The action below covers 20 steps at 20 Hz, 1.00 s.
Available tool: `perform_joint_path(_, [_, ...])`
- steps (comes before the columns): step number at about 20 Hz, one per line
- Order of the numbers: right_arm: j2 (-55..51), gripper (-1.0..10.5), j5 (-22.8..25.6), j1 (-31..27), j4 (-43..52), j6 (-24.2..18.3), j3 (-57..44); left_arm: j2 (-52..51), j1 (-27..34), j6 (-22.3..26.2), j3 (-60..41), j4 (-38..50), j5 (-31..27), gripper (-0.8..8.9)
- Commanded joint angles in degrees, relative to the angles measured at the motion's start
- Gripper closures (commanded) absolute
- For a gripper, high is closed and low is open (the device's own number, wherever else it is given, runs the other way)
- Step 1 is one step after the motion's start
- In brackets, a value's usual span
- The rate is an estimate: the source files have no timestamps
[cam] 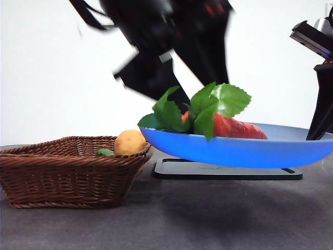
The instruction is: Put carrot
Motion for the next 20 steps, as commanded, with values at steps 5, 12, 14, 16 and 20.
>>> perform_joint_path(5, [6.05, 9.4, 2.54, 0.17, 0.79, 0.94, 6.93, -17.18, 5.38, -0.15, 0.72, -7.76, -0.13, 5.55])
perform_joint_path(12, [26.47, 9.4, 6.12, -3.43, 1.79, -0.81, 26.82, -31.54, 8.0, -0.15, 0.72, -11.17, -1.75, 5.55])
perform_joint_path(14, [33.0, 9.4, 6.05, -5.38, 2.05, -0.74, 32.87, -33.31, 8.0, -0.39, 0.72, -11.8, -1.62, 5.55])
perform_joint_path(16, [39.01, 9.4, 6.03, -6.73, 2.05, -0.55, 37.68, -34.03, 8.0, -0.57, 0.72, -12.79, -1.6, 5.55])
perform_joint_path(20, [46.4, 9.4, 6.12, -7.61, 4.26, -0.13, 40.11, -34.07, 8.0, -0.55, 0.72, -13.62, -1.62, 5.55])
